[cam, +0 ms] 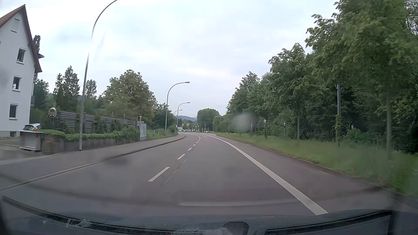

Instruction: Follow the waypoints while adhering to traffic rules and regulations

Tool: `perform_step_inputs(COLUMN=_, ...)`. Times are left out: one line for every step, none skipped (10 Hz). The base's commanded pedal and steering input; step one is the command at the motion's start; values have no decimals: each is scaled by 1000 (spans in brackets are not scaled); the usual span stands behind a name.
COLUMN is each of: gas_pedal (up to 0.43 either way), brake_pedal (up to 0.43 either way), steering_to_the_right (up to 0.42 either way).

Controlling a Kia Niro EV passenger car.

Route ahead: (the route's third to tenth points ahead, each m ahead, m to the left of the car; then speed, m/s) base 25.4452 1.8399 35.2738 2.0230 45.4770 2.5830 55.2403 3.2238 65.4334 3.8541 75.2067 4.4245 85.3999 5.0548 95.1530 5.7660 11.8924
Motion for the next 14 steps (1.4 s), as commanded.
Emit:
perform_step_inputs(gas_pedal=157, brake_pedal=0, steering_to_the_right=-8)
perform_step_inputs(gas_pedal=157, brake_pedal=0, steering_to_the_right=-7)
perform_step_inputs(gas_pedal=157, brake_pedal=0, steering_to_the_right=-6)
perform_step_inputs(gas_pedal=157, brake_pedal=0, steering_to_the_right=-6)
perform_step_inputs(gas_pedal=157, brake_pedal=0, steering_to_the_right=-6)
perform_step_inputs(gas_pedal=157, brake_pedal=0, steering_to_the_right=-5)
perform_step_inputs(gas_pedal=150, brake_pedal=0, steering_to_the_right=-5)
perform_step_inputs(gas_pedal=150, brake_pedal=0, steering_to_the_right=-5)
perform_step_inputs(gas_pedal=150, brake_pedal=0, steering_to_the_right=-5)
perform_step_inputs(gas_pedal=138, brake_pedal=0, steering_to_the_right=-5)
perform_step_inputs(gas_pedal=138, brake_pedal=0, steering_to_the_right=-5)
perform_step_inputs(gas_pedal=130, brake_pedal=0, steering_to_the_right=-5)
perform_step_inputs(gas_pedal=130, brake_pedal=0, steering_to_the_right=-5)
perform_step_inputs(gas_pedal=130, brake_pedal=0, steering_to_the_right=-5)
